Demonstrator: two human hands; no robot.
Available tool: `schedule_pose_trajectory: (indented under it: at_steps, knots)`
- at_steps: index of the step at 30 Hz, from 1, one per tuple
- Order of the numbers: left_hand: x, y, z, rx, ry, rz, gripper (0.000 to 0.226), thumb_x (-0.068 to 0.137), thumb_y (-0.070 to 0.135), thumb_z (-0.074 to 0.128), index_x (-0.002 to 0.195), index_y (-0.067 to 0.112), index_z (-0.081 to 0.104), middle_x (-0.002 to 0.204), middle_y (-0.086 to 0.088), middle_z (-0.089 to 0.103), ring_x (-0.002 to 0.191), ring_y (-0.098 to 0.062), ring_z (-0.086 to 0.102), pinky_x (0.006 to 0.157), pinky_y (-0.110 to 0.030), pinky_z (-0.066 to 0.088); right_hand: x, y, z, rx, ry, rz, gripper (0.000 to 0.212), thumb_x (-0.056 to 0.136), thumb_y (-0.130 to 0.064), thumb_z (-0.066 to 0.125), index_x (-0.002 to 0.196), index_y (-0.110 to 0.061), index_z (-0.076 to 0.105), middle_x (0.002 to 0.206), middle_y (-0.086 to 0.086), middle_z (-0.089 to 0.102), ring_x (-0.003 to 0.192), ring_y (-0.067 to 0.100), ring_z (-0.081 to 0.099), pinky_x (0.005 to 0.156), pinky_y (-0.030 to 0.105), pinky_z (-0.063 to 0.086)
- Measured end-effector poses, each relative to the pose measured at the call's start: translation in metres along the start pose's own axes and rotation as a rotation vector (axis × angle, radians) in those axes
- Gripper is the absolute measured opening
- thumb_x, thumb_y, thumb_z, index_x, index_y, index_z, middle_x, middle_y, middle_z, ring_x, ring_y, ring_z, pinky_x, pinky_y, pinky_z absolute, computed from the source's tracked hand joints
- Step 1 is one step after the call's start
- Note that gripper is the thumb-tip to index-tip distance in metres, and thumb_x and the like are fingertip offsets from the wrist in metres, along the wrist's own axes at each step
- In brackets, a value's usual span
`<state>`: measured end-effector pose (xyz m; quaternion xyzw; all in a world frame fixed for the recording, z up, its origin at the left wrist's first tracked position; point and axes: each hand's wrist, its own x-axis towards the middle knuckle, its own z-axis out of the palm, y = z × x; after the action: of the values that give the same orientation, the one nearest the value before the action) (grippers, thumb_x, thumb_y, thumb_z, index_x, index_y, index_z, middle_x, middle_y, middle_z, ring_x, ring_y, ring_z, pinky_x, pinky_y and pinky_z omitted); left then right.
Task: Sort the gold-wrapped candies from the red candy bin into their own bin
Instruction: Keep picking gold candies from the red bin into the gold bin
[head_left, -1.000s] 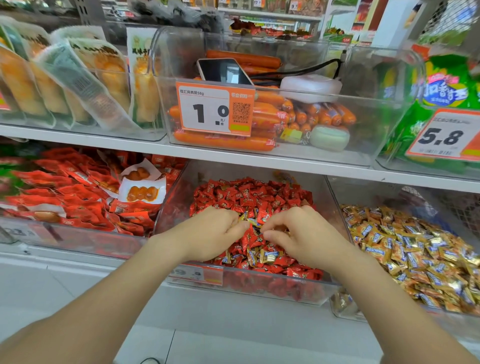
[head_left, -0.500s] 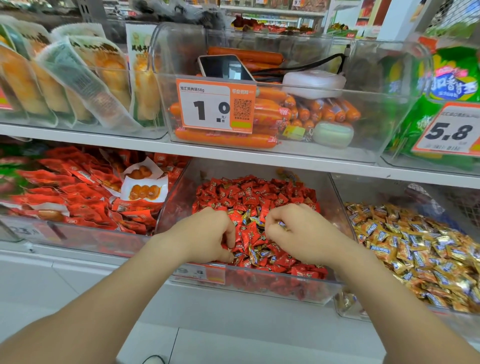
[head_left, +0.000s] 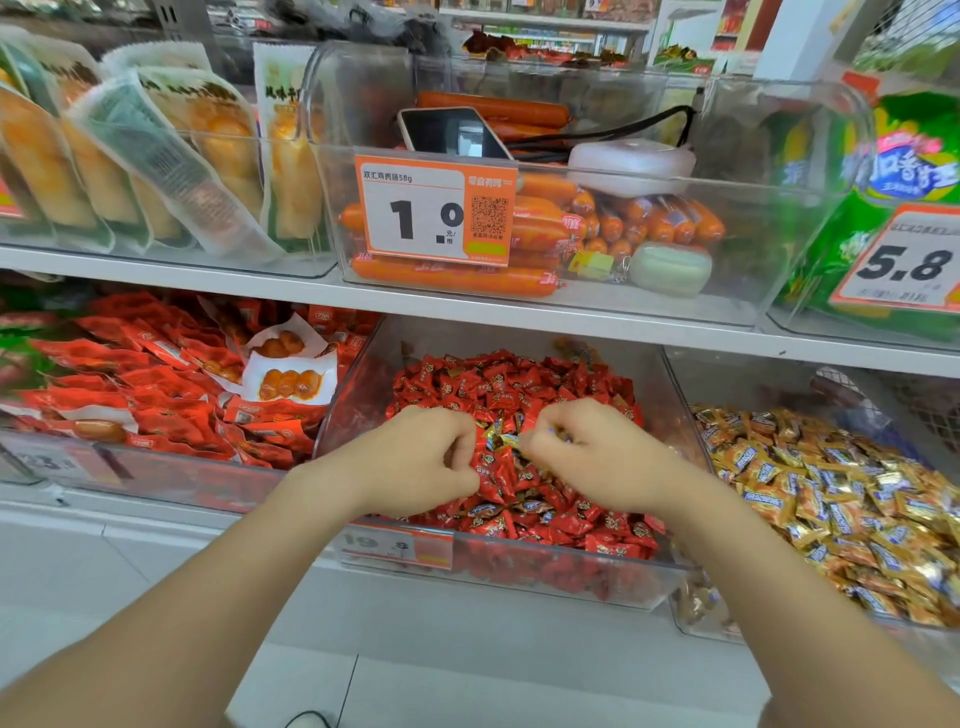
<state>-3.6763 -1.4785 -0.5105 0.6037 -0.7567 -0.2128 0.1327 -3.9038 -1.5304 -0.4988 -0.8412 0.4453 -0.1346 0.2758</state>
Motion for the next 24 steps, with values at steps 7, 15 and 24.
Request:
schedule_pose_trajectory:
  at_steps: [7,15,24]
  knots:
    - [0.005,0.013,0.008,-0.013,0.019,0.031,0.024,0.096,0.016,0.046,0.075,0.015,0.058,0.060,0.000,0.056,0.052,-0.008,0.043,0.054,-0.029,0.037,-0.005,0.011,-0.006,0.206,0.015,-0.018,0.032,0.102,-0.009,0.043,0.114,-0.029,0.065,0.073,-0.002,0.071,0.050,0.015,0.049,0.051,0.030,0.041]
    - [0.008,0.009,0.012,0.136,-0.112,0.044,0.034,0.079,0.019,0.080,0.108,0.036,0.078,0.057,0.013,0.055,0.056,0.002,0.054,0.077,-0.034,0.057,-0.006,0.016,0.005,-0.333,-0.149,-0.065,0.013,0.084,-0.039,0.075,0.095,-0.036,0.082,0.068,-0.013,0.068,0.065,0.003,0.061,0.076,0.035,0.059]
    - [0.016,0.007,0.021,0.214,-0.070,0.093,0.016,0.079,0.046,0.067,0.085,0.035,0.077,0.075,0.019,0.067,0.078,-0.007,0.061,0.069,-0.038,0.058,0.004,0.011,0.012,-0.297,-0.178,-0.047,0.017,0.088,-0.035,0.068,0.084,-0.021,0.078,0.063,-0.009,0.063,0.062,0.007,0.055,0.072,0.034,0.057]
